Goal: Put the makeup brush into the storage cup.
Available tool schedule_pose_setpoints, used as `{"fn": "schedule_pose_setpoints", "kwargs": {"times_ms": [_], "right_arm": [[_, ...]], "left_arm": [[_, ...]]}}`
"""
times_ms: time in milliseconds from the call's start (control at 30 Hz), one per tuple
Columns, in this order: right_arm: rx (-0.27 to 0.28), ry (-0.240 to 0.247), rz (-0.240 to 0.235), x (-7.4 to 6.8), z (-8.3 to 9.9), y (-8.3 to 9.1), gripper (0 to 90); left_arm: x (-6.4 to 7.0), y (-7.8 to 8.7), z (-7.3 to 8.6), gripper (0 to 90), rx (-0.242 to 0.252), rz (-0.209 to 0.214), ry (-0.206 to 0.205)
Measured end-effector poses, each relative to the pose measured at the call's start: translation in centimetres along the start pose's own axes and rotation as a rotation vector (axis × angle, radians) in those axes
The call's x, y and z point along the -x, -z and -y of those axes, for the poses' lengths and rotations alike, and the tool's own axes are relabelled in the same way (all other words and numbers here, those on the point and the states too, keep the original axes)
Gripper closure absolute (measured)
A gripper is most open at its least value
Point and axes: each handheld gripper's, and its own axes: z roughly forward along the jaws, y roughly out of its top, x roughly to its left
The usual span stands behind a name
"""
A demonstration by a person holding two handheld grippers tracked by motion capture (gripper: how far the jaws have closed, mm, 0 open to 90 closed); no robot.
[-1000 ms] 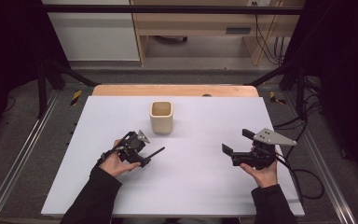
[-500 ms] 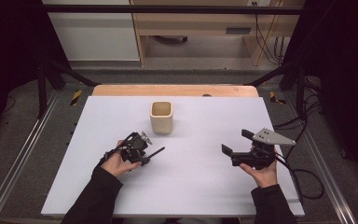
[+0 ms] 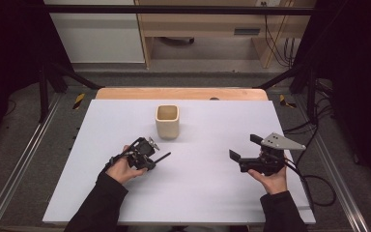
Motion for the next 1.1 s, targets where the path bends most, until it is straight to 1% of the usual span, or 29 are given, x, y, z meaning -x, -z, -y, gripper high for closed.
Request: {"fn": "schedule_pose_setpoints", "kwargs": {"times_ms": [67, 133, 300, 567, 733, 833, 933, 967, 1000, 1033, 1067, 1100], "right_arm": [[0.001, 0.003, 0.0, 0.0, 0.0, 0.0, 3.8], [-0.002, 0.003, 0.0, 0.0, 0.0, 0.0, 3.8], [-0.006, 0.004, -0.002, 0.0, 0.0, -0.1, 3.8], [-0.005, 0.0, -0.002, 0.0, 0.0, -0.1, 3.8], [-0.008, -0.001, 0.0, -0.1, 0.1, -0.2, 3.8], [-0.007, 0.0, 0.001, -0.1, 0.1, -0.2, 3.8], [-0.005, 0.001, 0.0, -0.1, 0.1, -0.2, 3.7], [-0.006, 0.007, -0.001, -0.1, 0.1, -0.1, 3.8], [-0.005, 0.009, 0.0, -0.1, 0.0, -0.1, 3.8], [-0.007, 0.006, 0.0, -0.2, 0.0, -0.1, 3.8], [-0.007, 0.006, 0.0, -0.2, 0.0, -0.1, 3.8], [-0.007, 0.013, 0.0, -0.3, 0.0, -0.1, 3.8]], "left_arm": [[0.0, 0.0, 0.0, 80.1, -0.001, -0.002, -0.004], [0.1, 0.0, 0.0, 81.2, -0.003, 0.002, 0.007], [0.2, 0.0, -0.1, 83.7, -0.002, -0.001, 0.005], [0.2, 0.0, -0.1, 83.9, -0.002, -0.004, -0.005], [0.2, 0.0, 0.0, 84.0, 0.003, -0.004, 0.002], [0.2, 0.1, 0.0, 84.1, 0.011, -0.016, -0.004], [0.1, 0.7, 0.2, 84.1, 0.045, -0.022, 0.0], [0.1, 1.1, 0.3, 84.1, 0.073, -0.022, 0.009], [0.1, 1.5, 0.3, 84.1, 0.08, -0.022, 0.002], [0.1, 1.7, 0.4, 84.1, 0.096, -0.021, 0.007], [0.1, 1.7, 0.4, 84.1, 0.096, -0.021, 0.007], [0.1, 2.1, 0.5, 84.1, 0.112, -0.021, 0.003]]}}
